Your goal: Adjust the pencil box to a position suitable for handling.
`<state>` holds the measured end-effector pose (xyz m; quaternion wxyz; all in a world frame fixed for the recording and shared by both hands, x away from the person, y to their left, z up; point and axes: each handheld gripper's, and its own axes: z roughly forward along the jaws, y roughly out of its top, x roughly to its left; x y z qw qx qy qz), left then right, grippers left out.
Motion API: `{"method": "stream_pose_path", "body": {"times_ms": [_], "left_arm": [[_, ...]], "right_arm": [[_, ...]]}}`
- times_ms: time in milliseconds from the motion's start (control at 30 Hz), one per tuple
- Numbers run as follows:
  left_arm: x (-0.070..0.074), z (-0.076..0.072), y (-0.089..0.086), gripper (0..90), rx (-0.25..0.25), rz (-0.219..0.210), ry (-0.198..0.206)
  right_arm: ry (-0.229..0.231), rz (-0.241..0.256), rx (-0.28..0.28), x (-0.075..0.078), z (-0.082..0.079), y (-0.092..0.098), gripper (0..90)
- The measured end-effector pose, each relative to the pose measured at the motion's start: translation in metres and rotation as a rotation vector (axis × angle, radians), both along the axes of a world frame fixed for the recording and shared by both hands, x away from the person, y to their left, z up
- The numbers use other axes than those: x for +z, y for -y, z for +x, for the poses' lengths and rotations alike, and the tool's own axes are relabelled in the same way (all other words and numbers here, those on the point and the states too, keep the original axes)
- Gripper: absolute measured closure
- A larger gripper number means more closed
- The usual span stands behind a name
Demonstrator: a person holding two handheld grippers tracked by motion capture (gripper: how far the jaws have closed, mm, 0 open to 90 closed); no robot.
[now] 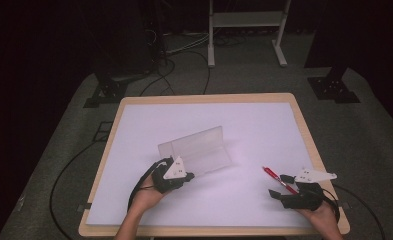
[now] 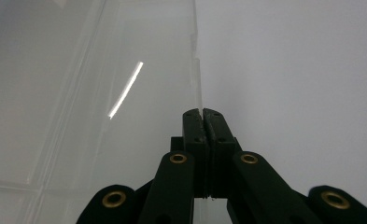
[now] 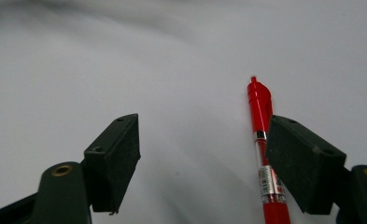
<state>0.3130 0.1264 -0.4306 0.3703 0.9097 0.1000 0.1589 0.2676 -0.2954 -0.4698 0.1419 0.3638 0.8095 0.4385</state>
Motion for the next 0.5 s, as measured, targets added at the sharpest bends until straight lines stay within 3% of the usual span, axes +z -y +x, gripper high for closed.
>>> {"method": "stream_pose_path", "body": {"times_ms": [267,500], "left_arm": [[-0.001,-0.005,0.015,89.5,-0.042,-0.025,0.003],[-0.003,-0.007,0.024,89.5,-0.071,-0.020,0.001]], "right_arm": [[0.002,0.002,-0.012,0.000,0.000,0.003,25.9],[0.007,0.005,-0.016,0.001,0.000,0.004,25.9]]}}
